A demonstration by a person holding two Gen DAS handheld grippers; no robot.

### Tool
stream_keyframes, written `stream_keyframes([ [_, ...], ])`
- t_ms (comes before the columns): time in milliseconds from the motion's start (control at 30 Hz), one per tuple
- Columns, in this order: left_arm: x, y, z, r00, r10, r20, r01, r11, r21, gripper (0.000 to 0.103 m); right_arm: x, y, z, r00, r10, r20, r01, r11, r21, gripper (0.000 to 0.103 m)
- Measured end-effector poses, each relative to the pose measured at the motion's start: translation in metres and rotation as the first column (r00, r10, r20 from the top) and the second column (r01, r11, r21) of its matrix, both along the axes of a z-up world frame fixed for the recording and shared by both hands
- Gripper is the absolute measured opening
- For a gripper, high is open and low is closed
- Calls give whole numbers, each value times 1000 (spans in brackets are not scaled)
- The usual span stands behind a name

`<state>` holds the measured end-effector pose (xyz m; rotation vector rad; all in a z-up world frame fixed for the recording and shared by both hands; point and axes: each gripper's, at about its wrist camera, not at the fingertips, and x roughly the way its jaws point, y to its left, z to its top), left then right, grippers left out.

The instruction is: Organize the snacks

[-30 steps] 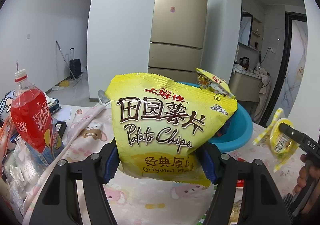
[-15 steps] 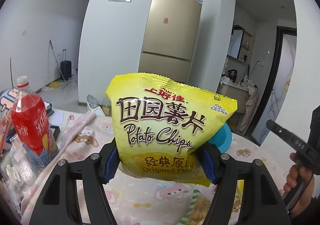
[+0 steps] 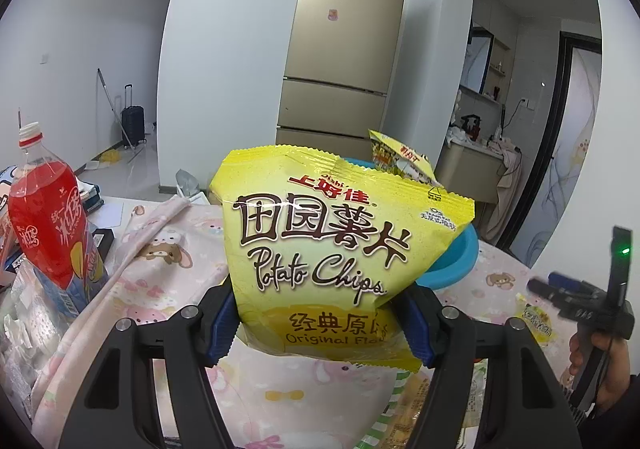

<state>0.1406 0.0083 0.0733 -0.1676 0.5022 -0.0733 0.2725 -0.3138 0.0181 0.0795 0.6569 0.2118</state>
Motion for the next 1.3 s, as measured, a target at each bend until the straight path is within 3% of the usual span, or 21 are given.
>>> stream_keyframes([
  [100,3,-1,-2,1000,-2,-11,2,1000,8,71,6,2,-20,992,63,-114,-69,996,-54,102],
  [200,4,-3,-4,1000,-6,-16,6,1000,12,71,8,5,-34,961,188,-201,-199,979,-32,103],
  [300,5,-5,-6,1000,-11,-19,11,1000,20,71,7,9,-41,969,130,-212,-167,971,-169,103],
  [500,6,-6,-7,1000,-10,-24,10,1000,19,71,10,13,-56,953,140,-269,-202,955,-216,102],
  [600,7,-5,-8,1000,-10,-25,11,1000,17,71,6,16,-52,952,166,-258,-223,952,-210,84],
  [833,7,-6,-7,1000,-10,-23,10,1000,19,71,1,15,-31,975,140,-170,-176,958,-225,80],
  [1000,6,-5,-9,1000,-13,-15,14,1000,21,71,-13,9,-1,991,133,-22,-135,975,-178,80],
  [1167,-1,-5,2,1000,-22,16,21,1000,16,71,-36,19,35,976,177,130,-153,972,-176,80],
  [1300,-10,-6,28,997,-27,69,26,999,19,71,-53,28,70,948,194,254,-163,977,-138,80],
])
